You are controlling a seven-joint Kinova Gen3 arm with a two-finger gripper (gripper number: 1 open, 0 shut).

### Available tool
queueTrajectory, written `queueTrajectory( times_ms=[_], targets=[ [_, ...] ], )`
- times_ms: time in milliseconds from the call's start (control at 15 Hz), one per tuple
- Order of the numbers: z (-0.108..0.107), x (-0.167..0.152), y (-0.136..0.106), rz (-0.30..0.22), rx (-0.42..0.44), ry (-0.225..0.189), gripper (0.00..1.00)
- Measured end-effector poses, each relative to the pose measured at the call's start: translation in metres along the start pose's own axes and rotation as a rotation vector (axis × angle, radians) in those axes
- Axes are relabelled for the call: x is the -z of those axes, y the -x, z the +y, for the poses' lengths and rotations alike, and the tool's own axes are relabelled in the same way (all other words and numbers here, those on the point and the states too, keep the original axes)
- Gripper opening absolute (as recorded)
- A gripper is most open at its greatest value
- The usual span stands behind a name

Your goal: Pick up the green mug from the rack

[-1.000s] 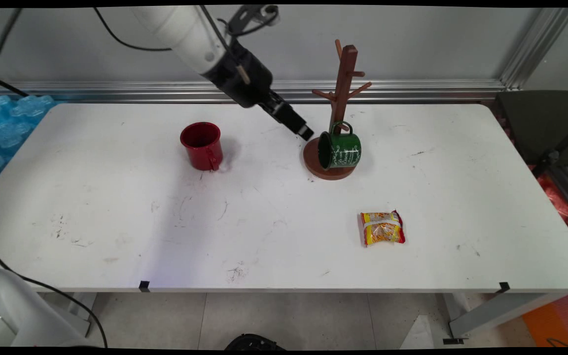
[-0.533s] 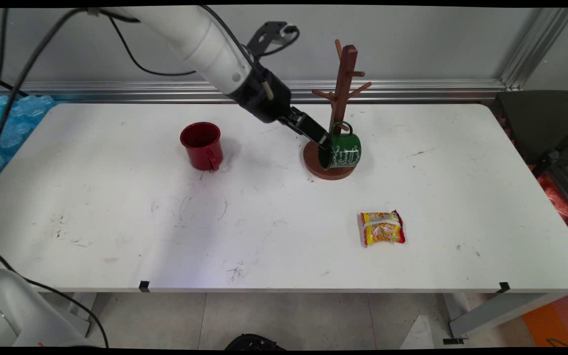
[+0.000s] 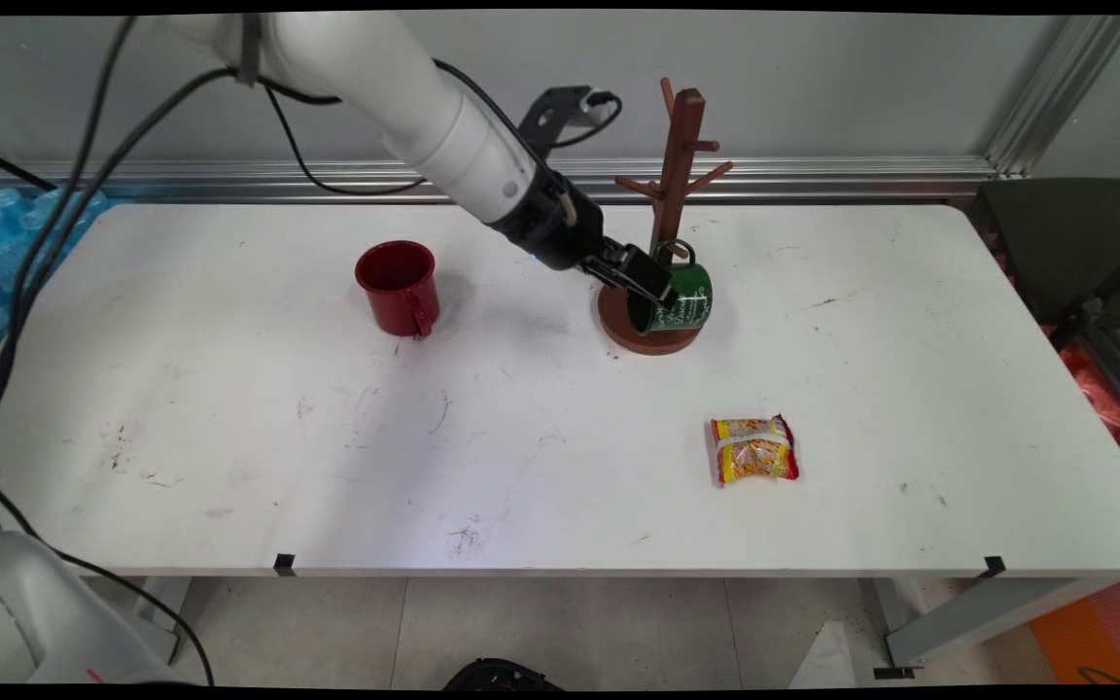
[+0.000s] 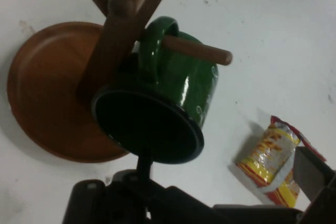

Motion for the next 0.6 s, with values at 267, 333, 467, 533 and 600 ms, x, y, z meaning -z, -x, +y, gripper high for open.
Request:
queueTrajectory(
  times_ms=[267, 333, 467, 533, 600],
  targets=[
    [-0.002, -0.023, 0.0, 0.013, 0.038, 0.012, 1.0],
    [-0.002, -0.028, -0.001, 0.018, 0.045, 0.017, 1.0],
    [-0.003, -0.037, -0.002, 0.026, 0.053, 0.027, 1.0],
    [-0.003, -0.041, -0.002, 0.029, 0.057, 0.03, 1.0],
    [-0.004, -0.044, -0.002, 0.032, 0.059, 0.032, 1.0]
  ],
)
